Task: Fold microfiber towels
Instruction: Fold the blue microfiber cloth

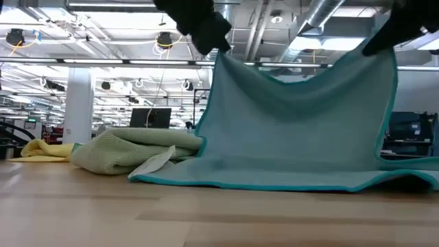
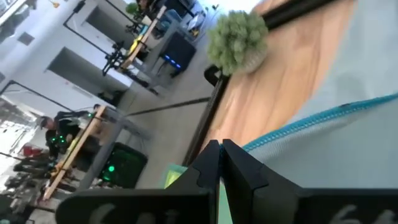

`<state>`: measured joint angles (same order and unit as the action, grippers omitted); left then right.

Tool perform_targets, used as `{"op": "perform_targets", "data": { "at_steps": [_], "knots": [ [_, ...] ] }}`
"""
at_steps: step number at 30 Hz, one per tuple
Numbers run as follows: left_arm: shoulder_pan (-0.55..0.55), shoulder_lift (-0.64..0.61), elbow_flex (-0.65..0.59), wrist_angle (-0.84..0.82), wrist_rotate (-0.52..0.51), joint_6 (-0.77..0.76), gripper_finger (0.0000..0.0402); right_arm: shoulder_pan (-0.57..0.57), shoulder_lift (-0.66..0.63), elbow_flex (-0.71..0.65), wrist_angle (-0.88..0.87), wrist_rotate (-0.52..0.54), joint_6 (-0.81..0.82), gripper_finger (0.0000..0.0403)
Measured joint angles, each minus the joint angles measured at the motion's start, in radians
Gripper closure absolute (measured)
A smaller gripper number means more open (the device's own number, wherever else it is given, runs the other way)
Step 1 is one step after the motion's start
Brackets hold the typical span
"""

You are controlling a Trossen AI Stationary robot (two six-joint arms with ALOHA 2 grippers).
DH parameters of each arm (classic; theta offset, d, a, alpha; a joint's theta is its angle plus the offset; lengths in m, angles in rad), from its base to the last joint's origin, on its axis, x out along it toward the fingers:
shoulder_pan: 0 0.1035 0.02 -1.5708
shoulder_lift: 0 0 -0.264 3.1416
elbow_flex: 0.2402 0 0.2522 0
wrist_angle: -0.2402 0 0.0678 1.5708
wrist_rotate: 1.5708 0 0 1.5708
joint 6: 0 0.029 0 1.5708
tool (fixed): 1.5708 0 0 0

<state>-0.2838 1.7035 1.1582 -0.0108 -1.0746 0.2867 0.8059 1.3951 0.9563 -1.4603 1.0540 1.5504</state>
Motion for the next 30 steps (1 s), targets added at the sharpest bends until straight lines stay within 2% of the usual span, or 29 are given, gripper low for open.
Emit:
{"op": "perform_targets", "data": {
  "at_steps": [5, 8, 10, 14, 17, 20, 22, 24, 26, 28, 30],
  "knots": [
    [-0.053, -0.001, 0.018, 0.056, -0.048, 0.070, 0.0401, 0.012, -0.001, 0.055, 0.003, -0.008, -0.128, 0.0391],
    [-0.150, -0.008, 0.085, 0.112, -0.045, 0.141, 0.0402, 0.091, -0.012, 0.147, 0.037, -0.010, -0.206, 0.0391],
    [-0.228, -0.009, 0.145, 0.127, -0.033, 0.182, 0.0401, 0.160, -0.008, 0.217, 0.112, -0.017, -0.323, 0.0391],
    [-0.380, -0.009, 0.271, 0.128, 0.059, 0.204, 0.0401, 0.310, -0.009, 0.366, 0.392, 0.003, -0.693, 0.0391],
    [-0.468, -0.009, 0.360, 0.136, 0.133, 0.266, 0.0401, 0.405, -0.009, 0.462, 0.685, 0.038, -1.031, 0.0391],
    [-0.515, -0.011, 0.427, 0.141, 0.176, 0.305, 0.0401, 0.457, -0.009, 0.490, 0.997, 0.101, -1.365, 0.0391],
    [-0.519, -0.011, 0.447, 0.140, 0.165, 0.327, 0.0401, 0.460, -0.013, 0.490, 1.115, 0.141, -1.493, 0.0391],
    [-0.502, -0.011, 0.446, 0.130, 0.103, 0.344, 0.0401, 0.452, -0.024, 0.490, 1.097, 0.212, -1.507, 0.0391],
    [-0.465, -0.011, 0.427, 0.107, 0.018, 0.329, 0.0401, 0.431, -0.039, 0.485, 0.976, 0.306, -1.406, 0.0391],
    [-0.413, -0.011, 0.394, 0.050, -0.050, 0.269, 0.0401, 0.392, -0.050, 0.477, 0.757, 0.332, -1.213, 0.0391],
    [-0.352, -0.010, 0.353, -0.019, -0.074, 0.184, 0.0401, 0.344, -0.051, 0.475, 0.470, 0.303, -0.930, 0.0391]
  ]
}}
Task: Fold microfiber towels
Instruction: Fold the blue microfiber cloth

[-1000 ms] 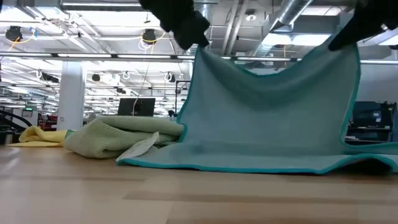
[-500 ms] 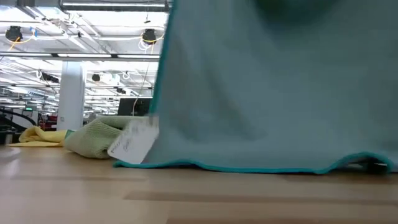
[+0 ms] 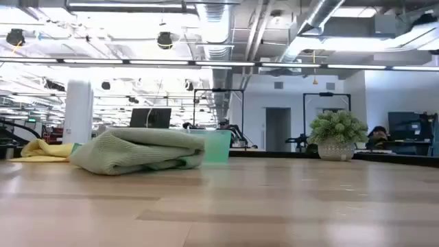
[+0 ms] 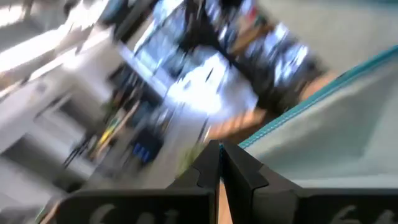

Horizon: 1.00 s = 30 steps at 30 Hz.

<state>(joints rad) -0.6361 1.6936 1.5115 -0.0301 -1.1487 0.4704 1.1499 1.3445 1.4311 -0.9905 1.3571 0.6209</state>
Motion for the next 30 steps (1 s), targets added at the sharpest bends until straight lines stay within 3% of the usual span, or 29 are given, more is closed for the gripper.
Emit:
{"op": "perform_targets", "data": {
  "at_steps": [3, 5, 11, 16, 21, 26, 28, 30],
  "knots": [
    [0.097, 0.000, -0.072, -0.063, -0.005, -0.116, 0.0401, -0.082, 0.020, 0.000, -0.461, -0.060, 0.481, 0.0391],
    [0.162, 0.001, -0.121, -0.087, -0.019, -0.157, 0.0401, -0.145, 0.047, -0.033, -0.583, -0.097, 0.710, 0.0391],
    [0.299, 0.002, -0.188, -0.098, -0.039, -0.166, 0.0401, -0.330, 0.032, -0.255, -0.344, -0.207, 0.528, 0.0391],
    [0.272, 0.005, -0.187, -0.096, 0.018, -0.152, 0.0401, -0.404, 0.045, -0.359, -0.301, -0.254, 0.531, 0.0391],
    [0.163, 0.003, -0.140, -0.076, 0.016, -0.110, 0.0401, -0.323, 0.045, -0.323, -0.281, -0.263, 0.519, 0.0391],
    [0.048, 0.003, -0.081, -0.075, 0.040, -0.114, 0.0401, -0.189, 0.044, -0.231, -0.190, -0.348, 0.436, 0.0391],
    [0.000, 0.003, -0.058, -0.071, 0.062, -0.123, 0.0401, -0.125, 0.044, -0.192, -0.071, -0.366, 0.336, 0.0391],
    [-0.049, 0.003, -0.040, -0.029, 0.103, -0.120, 0.0401, -0.058, 0.043, -0.164, 0.113, -0.380, 0.134, 0.0391]
  ]
}}
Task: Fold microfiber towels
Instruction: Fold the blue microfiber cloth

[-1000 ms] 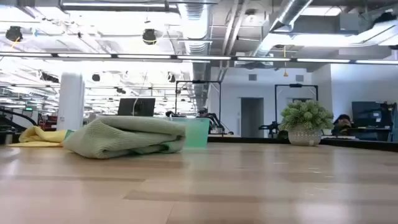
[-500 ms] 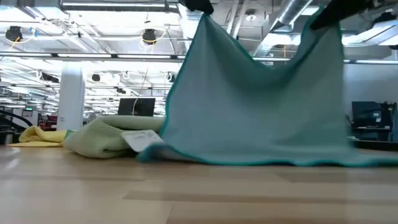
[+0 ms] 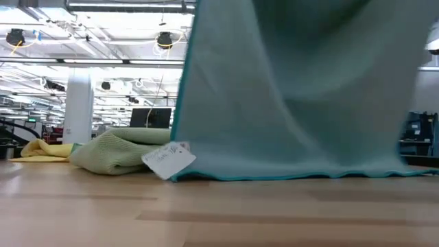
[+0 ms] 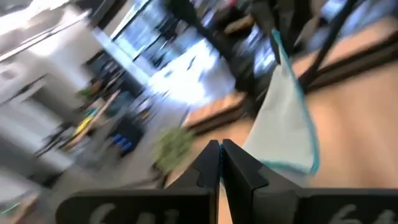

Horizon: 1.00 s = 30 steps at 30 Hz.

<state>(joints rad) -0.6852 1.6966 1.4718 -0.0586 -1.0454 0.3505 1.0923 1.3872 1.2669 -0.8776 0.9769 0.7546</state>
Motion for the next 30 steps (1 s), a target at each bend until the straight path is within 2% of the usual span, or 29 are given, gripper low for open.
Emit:
{"op": "perform_targets", "data": {
  "at_steps": [3, 5, 8, 10, 11, 13, 15, 19, 22, 25, 30],
  "knots": [
    [-0.065, 0.000, 0.007, 0.091, 0.035, 0.052, 0.0401, 0.095, 0.001, 0.017, 0.282, -0.007, -0.337, 0.0391],
    [-0.094, 0.000, 0.007, 0.154, 0.040, 0.110, 0.0401, 0.139, -0.004, 0.025, 0.460, 0.049, -0.486, 0.0391],
    [-0.093, 0.000, 0.008, 0.190, 0.042, 0.159, 0.0401, 0.172, -0.024, 0.027, 0.602, 0.249, -0.590, 0.0391],
    [-0.065, 0.000, 0.008, 0.171, 0.014, 0.156, 0.0401, 0.178, -0.040, 0.027, 0.562, 0.399, -0.575, 0.0391],
    [-0.045, 0.000, 0.008, 0.147, -0.012, 0.134, 0.0401, 0.177, -0.049, 0.027, 0.503, 0.450, -0.536, 0.0391],
    [0.005, 0.001, 0.008, 0.053, -0.038, 0.058, 0.0401, 0.167, -0.070, 0.026, 0.318, 0.460, -0.397, 0.0391],
    [0.064, 0.007, 0.008, -0.040, -0.040, -0.004, 0.0402, 0.145, -0.086, 0.026, 0.078, 0.403, -0.159, 0.0391],
    [0.200, 0.006, 0.007, -0.185, -0.002, -0.131, 0.0402, 0.059, -0.077, -0.005, -0.436, 0.262, 0.434, 0.0391],
    [0.296, 0.006, -0.039, -0.250, 0.072, -0.199, 0.0402, -0.007, -0.059, -0.085, -0.647, 0.137, 0.738, 0.0391],
    [0.371, 0.006, -0.104, -0.242, 0.125, -0.190, 0.0402, -0.061, -0.054, -0.194, -0.665, 0.056, 0.821, 0.0391],
    [0.437, 0.006, -0.183, -0.172, 0.260, -0.139, 0.0402, -0.127, -0.054, -0.321, -0.585, 0.037, 0.792, 0.0391]
  ]
}}
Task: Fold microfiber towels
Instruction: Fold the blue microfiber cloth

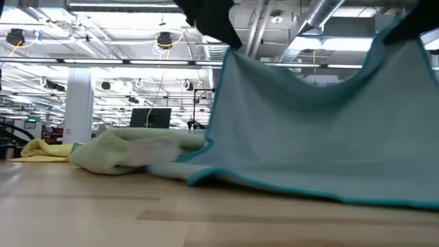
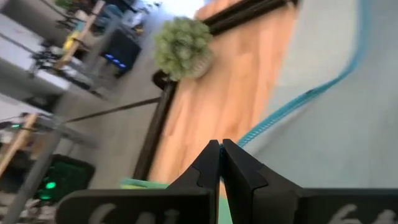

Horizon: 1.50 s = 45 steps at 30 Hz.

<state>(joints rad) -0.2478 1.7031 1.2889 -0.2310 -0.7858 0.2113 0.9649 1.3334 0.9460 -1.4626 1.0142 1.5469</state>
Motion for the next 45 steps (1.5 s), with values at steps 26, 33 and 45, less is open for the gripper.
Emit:
{"op": "perform_targets", "data": {
  "at_steps": [26, 33, 45],
  "knots": [
    [0.005, 0.000, -0.111, -0.159, 0.445, -0.082, 0.0401, 0.051, 0.171, -0.047, 0.534, -0.399, -0.474, 0.0391],
    [-0.006, 0.000, -0.111, -0.128, 0.480, -0.077, 0.0401, 0.046, 0.295, -0.047, 0.553, -0.430, -0.486, 0.0391],
    [-0.053, 0.000, -0.109, 0.047, 0.493, 0.039, 0.0401, -0.070, 0.353, -0.201, 0.550, -0.533, -0.452, 0.0391]
  ]
}}
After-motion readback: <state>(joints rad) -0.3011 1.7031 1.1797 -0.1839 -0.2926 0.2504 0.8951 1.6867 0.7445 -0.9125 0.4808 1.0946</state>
